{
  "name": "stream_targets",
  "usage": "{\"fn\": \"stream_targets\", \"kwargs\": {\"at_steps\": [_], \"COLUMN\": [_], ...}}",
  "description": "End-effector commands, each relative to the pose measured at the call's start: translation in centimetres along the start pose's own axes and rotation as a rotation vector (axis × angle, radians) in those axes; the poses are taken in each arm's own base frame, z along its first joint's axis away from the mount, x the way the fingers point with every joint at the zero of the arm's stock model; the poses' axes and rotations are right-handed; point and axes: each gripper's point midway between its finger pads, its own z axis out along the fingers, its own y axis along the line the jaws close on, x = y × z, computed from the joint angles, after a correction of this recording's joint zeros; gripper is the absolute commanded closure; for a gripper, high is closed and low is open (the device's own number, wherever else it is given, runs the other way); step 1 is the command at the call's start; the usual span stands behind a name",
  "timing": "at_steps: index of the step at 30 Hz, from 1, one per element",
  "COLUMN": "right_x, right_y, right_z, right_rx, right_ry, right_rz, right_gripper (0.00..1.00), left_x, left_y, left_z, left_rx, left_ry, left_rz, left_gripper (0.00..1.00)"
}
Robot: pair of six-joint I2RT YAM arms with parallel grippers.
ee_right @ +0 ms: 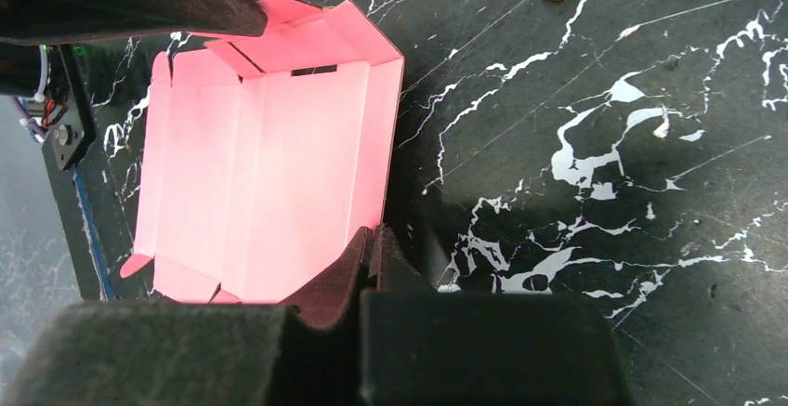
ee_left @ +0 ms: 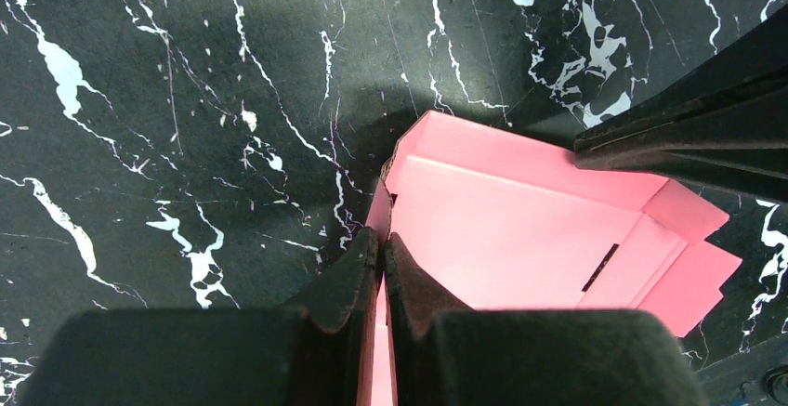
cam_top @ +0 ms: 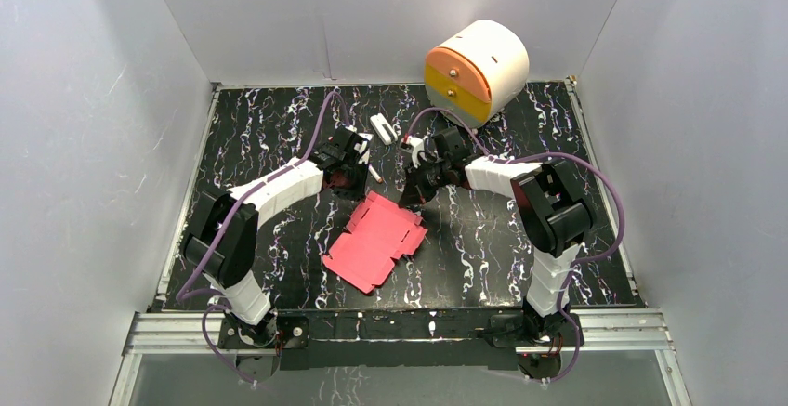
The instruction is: Fold the paper box
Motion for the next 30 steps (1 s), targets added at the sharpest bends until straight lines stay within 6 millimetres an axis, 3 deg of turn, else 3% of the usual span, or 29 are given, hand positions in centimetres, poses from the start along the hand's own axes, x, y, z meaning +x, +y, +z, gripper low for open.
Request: {"fn": "stream_targets", "kwargs": {"at_steps": [1,8,14,21,27,30], "right_x": [-1.6,-2.0,-1.8,-0.9,-0.1,0.1], "right_y": [1.9,2.2,1.9,1.2,0.2,-1.2], "right_z": [-0.7,-1.3,-1.2,-0.5,0.0,0.1], "right_rx": [-0.071,-0.04,-0.024,-0.018,0.009,0.085], "right_ry": [-0.036,-0.044,-0.04,-0.021,0.0,-0.002], "right_rz": [-0.062,-0.077,-0.049,-0.014,0.007,0.04], "right_gripper": [1.0,0.99,0.86,0.61,0.57,0.56], "left_x": [0.3,0.3,0.2,0.0,-0.2,-0.2], "left_y": [-0.4,-0.6,-0.6,-0.9,-1.0,-1.0], "left_z": [0.1,-0.1,-0.5,-0.8,-1.1,-1.1], "left_rx": [0.023,0.032,0.04,0.06,0.068,0.072], "left_ry": [0.006,-0.002,-0.021,-0.046,-0.062,-0.064], "left_rz": [-0.011,-0.019,-0.011,-0.002,0.014,0.02], "left_gripper": [0.96,0.96,0.96,0.96,0.97,0.97]}}
